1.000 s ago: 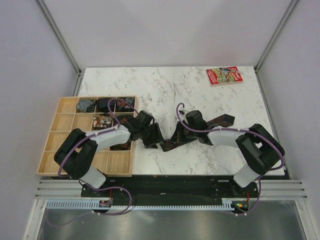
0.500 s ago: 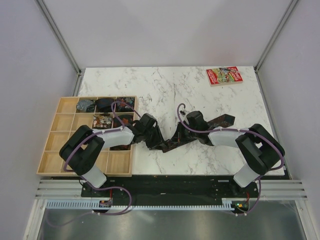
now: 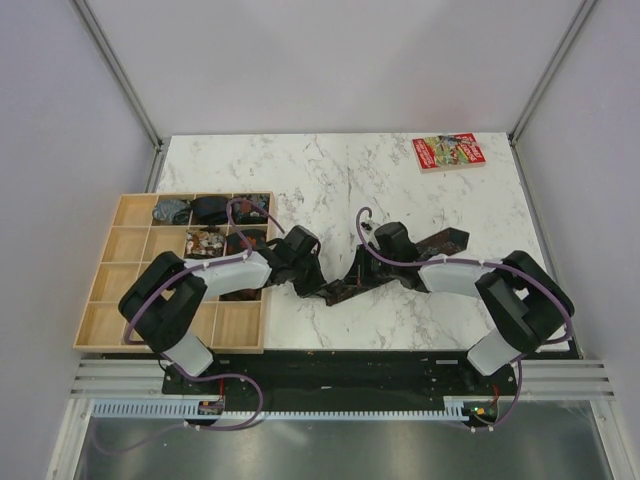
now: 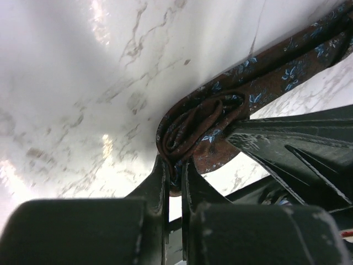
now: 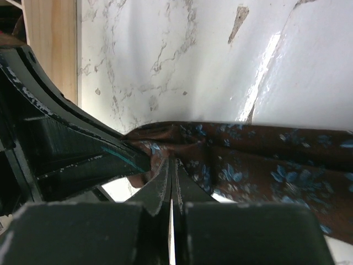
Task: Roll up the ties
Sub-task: Roll the tie at the center of the board.
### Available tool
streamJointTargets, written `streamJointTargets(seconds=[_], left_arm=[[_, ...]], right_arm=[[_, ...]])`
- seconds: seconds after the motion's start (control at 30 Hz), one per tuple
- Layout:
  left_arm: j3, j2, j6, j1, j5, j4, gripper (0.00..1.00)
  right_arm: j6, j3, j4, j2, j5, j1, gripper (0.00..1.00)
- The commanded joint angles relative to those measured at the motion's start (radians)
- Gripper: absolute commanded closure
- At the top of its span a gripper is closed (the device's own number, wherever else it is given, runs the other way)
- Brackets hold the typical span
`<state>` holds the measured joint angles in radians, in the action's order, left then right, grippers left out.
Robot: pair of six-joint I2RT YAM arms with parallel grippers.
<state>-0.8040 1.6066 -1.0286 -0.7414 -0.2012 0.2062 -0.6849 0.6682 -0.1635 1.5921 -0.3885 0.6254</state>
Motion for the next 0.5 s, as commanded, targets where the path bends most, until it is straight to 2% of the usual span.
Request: streamJointTargets(seconds=[0.0,0.17,0.47], left_arm=[[-0.093,-0.062,0.093,0.0,0.109,0.249,0.98],[-0.172,-0.086,0.137,0.008,0.085,0.43,0.98],[-0.222,-0.093,0.153,0.007,0.026,0.492,0.98]], right_arm=[[0.015,0.028,0.108,-0.089,0.014,0.0,1.0],[0.027,0.07,0.183,-0.145,0.033,0.002,1.0],[0.004,0.102,0.19,-0.167,0.04,0.03,0.99]])
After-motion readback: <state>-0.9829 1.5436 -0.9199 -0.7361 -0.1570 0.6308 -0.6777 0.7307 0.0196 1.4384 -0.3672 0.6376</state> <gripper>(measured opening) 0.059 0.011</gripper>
